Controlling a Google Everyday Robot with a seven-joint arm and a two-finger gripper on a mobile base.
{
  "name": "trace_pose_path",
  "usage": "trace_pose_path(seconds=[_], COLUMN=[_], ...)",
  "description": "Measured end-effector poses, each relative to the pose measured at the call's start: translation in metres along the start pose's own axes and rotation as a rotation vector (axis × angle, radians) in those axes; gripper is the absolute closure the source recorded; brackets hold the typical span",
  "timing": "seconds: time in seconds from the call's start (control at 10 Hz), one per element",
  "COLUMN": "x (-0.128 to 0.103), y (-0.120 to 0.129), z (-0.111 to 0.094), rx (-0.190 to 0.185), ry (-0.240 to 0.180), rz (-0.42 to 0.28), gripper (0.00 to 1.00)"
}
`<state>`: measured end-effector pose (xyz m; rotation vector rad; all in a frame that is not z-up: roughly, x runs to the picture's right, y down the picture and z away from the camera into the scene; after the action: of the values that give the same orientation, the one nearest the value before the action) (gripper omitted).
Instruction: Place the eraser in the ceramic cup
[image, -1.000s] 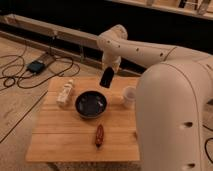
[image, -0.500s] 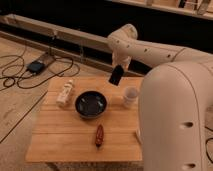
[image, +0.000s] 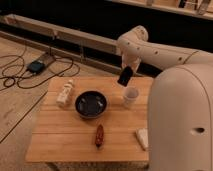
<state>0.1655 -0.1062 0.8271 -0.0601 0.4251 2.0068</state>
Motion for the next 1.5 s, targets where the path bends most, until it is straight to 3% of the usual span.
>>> trace_pose_path(seconds=[0.6,1.5], x=[0.015,0.043], y=[-0.041,-0.045], z=[0.005,0.02], rx=[0.057,0.071], ry=[-0.033,-0.081], rz=[-0.005,-0.026], gripper=[1.0,1.0])
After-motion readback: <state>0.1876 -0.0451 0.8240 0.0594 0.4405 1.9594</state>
